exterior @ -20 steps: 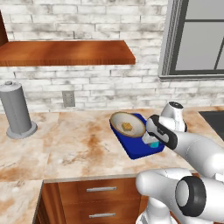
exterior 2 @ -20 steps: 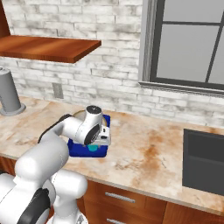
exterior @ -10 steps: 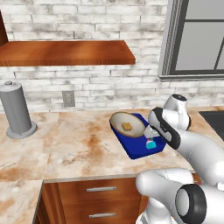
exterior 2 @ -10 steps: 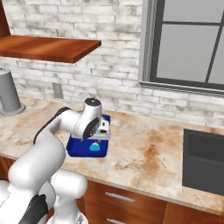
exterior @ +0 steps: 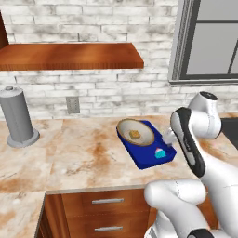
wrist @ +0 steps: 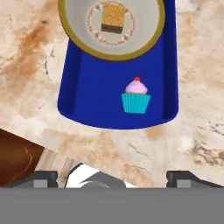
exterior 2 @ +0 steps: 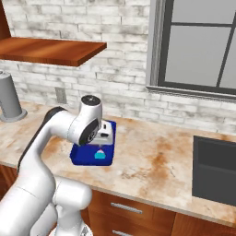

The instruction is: Place the bowl with cake and the cupcake onto the tray.

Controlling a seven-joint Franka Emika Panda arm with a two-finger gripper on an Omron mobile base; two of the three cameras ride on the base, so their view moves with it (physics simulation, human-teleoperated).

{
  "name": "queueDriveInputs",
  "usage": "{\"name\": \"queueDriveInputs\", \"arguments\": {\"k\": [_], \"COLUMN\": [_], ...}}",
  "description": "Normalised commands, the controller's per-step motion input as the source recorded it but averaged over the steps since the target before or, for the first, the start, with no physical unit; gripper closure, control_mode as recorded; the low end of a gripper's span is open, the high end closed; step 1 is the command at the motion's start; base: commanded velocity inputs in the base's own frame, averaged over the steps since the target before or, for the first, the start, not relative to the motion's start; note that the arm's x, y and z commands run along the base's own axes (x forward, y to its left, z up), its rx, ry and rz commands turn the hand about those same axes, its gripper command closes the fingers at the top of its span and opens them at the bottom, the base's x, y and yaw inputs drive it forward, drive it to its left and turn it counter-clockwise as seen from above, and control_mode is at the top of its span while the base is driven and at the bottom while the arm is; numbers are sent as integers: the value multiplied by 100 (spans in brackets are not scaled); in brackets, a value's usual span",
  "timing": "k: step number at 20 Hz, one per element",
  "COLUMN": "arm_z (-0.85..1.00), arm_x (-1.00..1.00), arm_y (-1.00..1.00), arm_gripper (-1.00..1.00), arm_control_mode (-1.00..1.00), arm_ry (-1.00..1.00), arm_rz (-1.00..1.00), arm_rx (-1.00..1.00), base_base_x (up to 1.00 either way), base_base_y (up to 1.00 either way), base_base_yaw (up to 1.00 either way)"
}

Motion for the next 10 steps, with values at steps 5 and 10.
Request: {"name": "queueDriveInputs", "arguments": {"k": [5, 10], "arm_z": [31, 15], "arm_x": [-65, -51], "arm_y": [0, 0], "arm_gripper": [-100, -100], "arm_control_mode": [-100, -100], "arm_ry": [-8, -6], "arm_rz": [0, 0], "arm_rx": [0, 0], "base_base_x": [0, 0], "base_base_y": [0, 0], "base_base_yaw": [0, 0]}}
